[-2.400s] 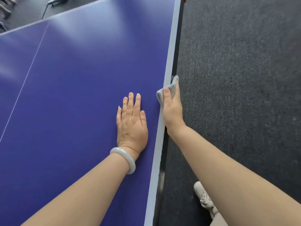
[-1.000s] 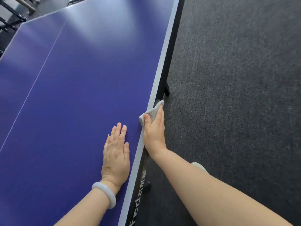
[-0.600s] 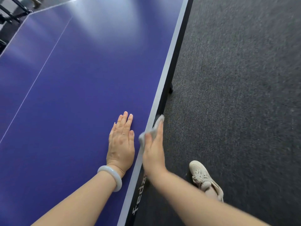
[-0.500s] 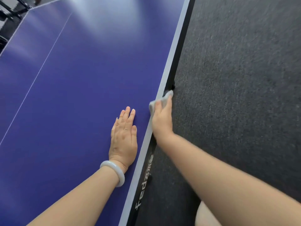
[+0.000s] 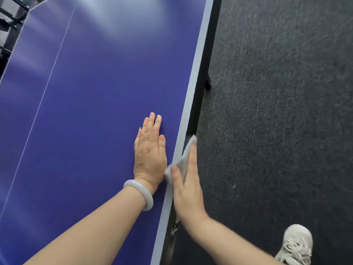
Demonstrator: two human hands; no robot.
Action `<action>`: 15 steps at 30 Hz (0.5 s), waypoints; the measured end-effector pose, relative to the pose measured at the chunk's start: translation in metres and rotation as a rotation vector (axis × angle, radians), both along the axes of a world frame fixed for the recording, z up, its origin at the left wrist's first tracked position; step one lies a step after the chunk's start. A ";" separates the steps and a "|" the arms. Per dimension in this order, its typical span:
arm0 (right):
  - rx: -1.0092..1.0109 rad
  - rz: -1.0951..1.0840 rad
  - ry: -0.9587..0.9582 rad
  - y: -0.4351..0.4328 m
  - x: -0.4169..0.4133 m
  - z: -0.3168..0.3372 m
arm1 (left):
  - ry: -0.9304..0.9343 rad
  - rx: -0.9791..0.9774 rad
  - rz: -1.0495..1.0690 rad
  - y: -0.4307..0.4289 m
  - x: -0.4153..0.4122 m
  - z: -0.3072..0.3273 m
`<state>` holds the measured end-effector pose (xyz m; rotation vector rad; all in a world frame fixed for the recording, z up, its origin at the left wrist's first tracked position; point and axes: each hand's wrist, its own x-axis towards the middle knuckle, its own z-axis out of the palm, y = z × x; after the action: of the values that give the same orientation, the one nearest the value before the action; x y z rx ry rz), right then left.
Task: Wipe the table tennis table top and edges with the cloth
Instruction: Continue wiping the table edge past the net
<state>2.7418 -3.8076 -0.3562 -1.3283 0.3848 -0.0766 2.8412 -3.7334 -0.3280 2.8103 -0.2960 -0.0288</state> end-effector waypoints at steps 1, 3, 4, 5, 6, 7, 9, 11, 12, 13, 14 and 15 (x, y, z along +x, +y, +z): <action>-0.015 -0.035 -0.014 -0.009 0.022 0.001 | 0.004 -0.002 -0.003 0.000 0.000 0.000; -0.027 -0.073 0.027 -0.029 0.065 0.002 | 0.008 -0.003 -0.009 0.000 -0.001 0.000; -0.027 -0.080 0.053 -0.036 0.081 0.002 | 0.008 -0.006 -0.010 0.000 -0.001 0.000; -0.024 -0.089 0.069 -0.038 0.089 0.001 | 0.008 -0.016 -0.010 0.000 -0.001 0.000; -0.027 -0.099 0.069 -0.037 0.090 0.000 | 0.009 -0.035 -0.009 0.001 -0.001 0.000; -0.038 -0.109 0.055 -0.031 0.083 -0.002 | 0.010 -0.062 -0.007 0.001 -0.001 0.000; -0.062 -0.118 0.014 -0.010 0.048 -0.003 | 0.010 -0.123 -0.004 0.003 0.000 0.000; -0.072 -0.069 -0.020 0.017 -0.006 -0.007 | 0.003 -0.151 -0.005 0.006 0.000 -0.002; -0.073 -0.023 -0.030 0.029 -0.033 -0.009 | -0.002 -0.149 -0.006 0.005 0.001 -0.002; -0.076 0.020 -0.031 0.039 -0.056 -0.010 | -0.005 -0.144 -0.010 0.005 0.001 -0.002; -0.086 0.053 -0.029 0.043 -0.069 -0.010 | -0.009 -0.141 -0.017 0.006 0.000 -0.002; -0.096 0.073 -0.021 0.042 -0.071 -0.009 | -0.013 -0.138 -0.024 0.006 0.000 -0.002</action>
<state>2.6709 -3.7652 -0.3654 -1.4339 0.3179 -0.0488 2.8411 -3.7273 -0.3305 2.6708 -0.3222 0.0045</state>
